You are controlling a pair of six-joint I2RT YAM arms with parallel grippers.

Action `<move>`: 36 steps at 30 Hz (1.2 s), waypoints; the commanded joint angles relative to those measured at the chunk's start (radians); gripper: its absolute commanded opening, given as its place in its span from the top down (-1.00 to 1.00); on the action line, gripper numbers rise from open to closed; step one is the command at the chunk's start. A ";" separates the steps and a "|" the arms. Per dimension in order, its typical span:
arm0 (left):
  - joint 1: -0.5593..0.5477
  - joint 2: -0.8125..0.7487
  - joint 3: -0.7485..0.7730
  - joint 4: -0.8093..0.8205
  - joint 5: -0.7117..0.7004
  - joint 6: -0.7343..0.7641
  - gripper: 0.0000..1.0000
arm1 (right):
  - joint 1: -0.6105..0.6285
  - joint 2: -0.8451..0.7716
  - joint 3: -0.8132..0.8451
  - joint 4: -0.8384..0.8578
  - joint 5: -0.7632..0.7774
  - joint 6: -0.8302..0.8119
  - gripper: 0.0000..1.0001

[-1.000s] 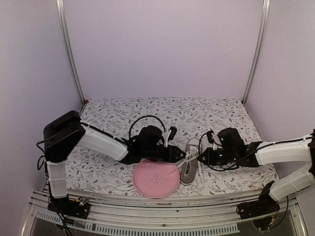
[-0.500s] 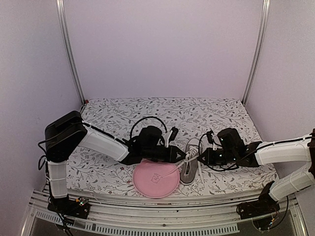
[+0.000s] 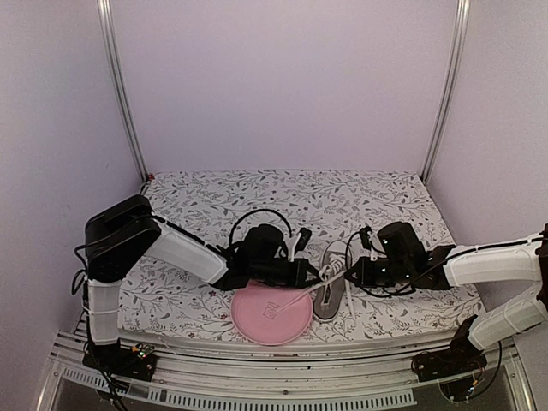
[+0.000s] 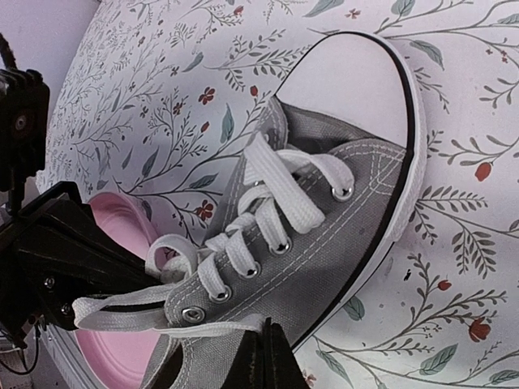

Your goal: Tie the shoes

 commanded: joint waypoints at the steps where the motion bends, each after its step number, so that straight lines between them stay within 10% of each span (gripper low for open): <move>1: 0.017 -0.007 0.022 0.031 -0.030 0.030 1.00 | -0.005 -0.004 0.053 -0.024 0.049 -0.033 0.96; 36: 0.071 0.031 0.071 0.036 0.049 0.121 1.00 | 0.058 0.175 0.189 0.041 -0.086 -0.130 0.96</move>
